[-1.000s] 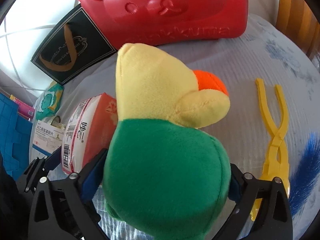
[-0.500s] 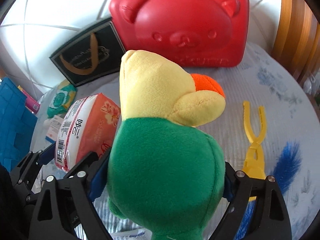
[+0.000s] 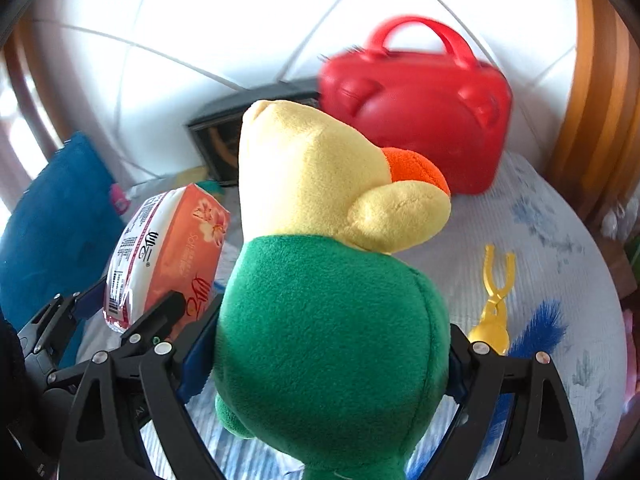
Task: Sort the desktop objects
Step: 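Lift the tissue pack and plush duck and carry them over the crate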
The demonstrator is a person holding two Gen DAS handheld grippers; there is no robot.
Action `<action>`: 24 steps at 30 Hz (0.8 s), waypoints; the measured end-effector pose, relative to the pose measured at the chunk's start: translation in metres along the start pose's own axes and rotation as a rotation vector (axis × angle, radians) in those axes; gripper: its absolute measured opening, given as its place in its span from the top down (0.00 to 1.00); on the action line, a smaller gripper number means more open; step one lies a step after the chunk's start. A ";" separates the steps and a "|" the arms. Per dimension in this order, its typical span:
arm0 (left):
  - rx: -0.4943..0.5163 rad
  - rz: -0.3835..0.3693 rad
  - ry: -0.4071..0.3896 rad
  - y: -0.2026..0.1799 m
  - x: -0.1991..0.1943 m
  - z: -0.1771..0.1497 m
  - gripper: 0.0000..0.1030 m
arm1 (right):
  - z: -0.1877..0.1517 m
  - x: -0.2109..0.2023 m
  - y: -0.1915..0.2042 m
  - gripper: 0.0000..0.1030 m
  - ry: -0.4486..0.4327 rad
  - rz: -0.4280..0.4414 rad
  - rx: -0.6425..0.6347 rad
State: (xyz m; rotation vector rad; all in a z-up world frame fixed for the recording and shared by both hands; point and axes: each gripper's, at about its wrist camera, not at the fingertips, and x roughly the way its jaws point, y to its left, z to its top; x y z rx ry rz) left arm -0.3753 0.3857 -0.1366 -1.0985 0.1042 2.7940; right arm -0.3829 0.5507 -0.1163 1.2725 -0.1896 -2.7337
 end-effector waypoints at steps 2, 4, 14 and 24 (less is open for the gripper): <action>-0.030 0.035 -0.026 0.017 -0.025 -0.003 0.32 | 0.000 -0.016 0.019 0.13 -0.021 0.025 -0.037; -0.062 0.079 -0.047 0.035 -0.048 -0.006 0.32 | 0.001 -0.028 0.043 0.13 -0.040 0.060 -0.081; -0.212 0.336 -0.177 0.165 -0.170 -0.013 0.32 | 0.015 -0.090 0.187 0.13 -0.162 0.232 -0.291; -0.295 0.541 -0.356 0.337 -0.304 -0.007 0.32 | 0.040 -0.147 0.393 0.13 -0.342 0.392 -0.426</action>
